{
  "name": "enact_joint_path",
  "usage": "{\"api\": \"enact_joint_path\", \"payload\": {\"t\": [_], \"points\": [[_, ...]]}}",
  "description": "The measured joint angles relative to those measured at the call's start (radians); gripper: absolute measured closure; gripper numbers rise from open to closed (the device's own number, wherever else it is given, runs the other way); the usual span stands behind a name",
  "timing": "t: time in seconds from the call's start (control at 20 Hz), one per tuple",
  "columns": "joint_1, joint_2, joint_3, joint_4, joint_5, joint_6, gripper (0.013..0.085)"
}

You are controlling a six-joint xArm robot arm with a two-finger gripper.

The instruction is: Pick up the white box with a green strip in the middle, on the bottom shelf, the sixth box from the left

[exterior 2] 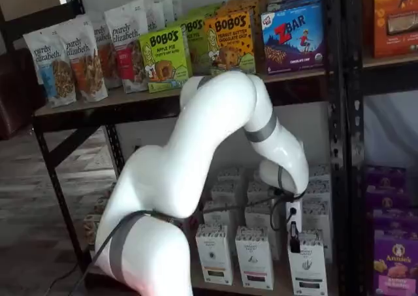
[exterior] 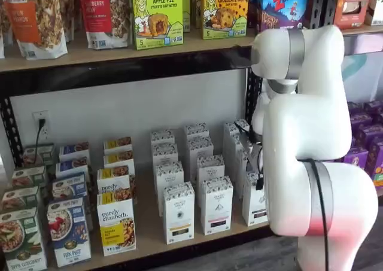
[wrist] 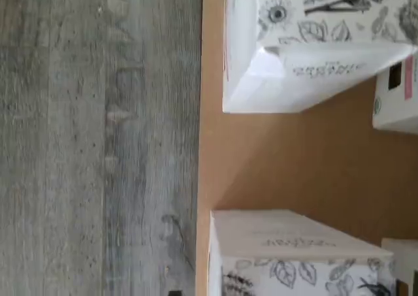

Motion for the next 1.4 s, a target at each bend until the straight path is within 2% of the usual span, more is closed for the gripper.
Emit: {"api": "enact_joint_path", "payload": {"t": [0.35, 0.5, 1.0, 1.4], "points": [[0.003, 0.042, -0.055, -0.18, 0.041, 0.16, 0.013], [0.005, 0.044, -0.05, -0.226, 0.034, 0.202, 0.013], [-0.002, 0.041, -0.003, -0.298, -0.061, 0.262, 0.013], [0.006, 0.068, -0.035, -0.264, -0.059, 0.239, 0.013]]}}
